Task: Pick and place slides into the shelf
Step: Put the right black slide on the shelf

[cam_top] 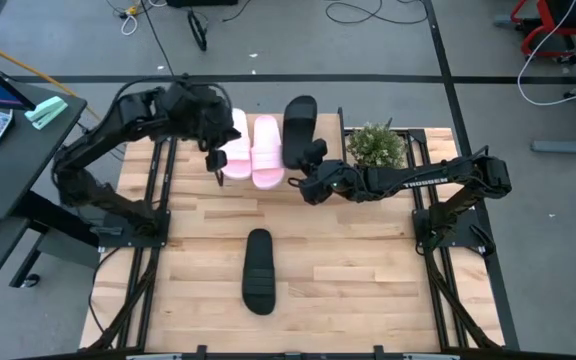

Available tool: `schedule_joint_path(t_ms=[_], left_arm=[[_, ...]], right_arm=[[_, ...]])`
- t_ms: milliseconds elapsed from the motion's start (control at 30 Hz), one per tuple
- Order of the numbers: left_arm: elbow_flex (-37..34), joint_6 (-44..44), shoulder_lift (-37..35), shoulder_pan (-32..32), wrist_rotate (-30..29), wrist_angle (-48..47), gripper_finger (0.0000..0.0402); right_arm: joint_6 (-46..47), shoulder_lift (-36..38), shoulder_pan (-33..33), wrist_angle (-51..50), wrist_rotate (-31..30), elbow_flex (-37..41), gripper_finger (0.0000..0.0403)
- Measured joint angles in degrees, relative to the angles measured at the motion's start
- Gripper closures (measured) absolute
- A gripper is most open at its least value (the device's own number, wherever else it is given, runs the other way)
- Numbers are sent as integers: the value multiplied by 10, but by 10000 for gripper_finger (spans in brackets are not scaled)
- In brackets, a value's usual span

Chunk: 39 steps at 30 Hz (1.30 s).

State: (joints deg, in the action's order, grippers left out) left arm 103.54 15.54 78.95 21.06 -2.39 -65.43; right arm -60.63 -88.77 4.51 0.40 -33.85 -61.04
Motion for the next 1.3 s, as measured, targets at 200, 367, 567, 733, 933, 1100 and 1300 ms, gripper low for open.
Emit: schedule_joint_path(t_ms=[200, 367, 567, 733, 933, 1100, 1300], left_arm=[[-54, 1, -58, 0, 0, 53, 376], [-56, -7, -79, 0, -2, 53, 373], [-56, -14, -86, -1, -2, 52, 380], [-56, -14, -85, 0, -2, 52, 387], [-56, -15, -85, 0, -2, 52, 383], [-56, -18, -85, 0, -2, 52, 377], [-56, -17, -85, 0, -2, 53, 383]], right_arm=[[9, 0, 0, -27, 9, 0, 333], [31, 0, 9, -41, 45, 0, 333], [36, 0, 24, -45, 63, 0, 334], [33, 0, 29, -46, 69, 0, 334], [12, 0, 40, -45, 72, 0, 334], [6, 0, 55, -45, 89, 0, 334], [5, 0, 68, -45, 115, 0, 334]])
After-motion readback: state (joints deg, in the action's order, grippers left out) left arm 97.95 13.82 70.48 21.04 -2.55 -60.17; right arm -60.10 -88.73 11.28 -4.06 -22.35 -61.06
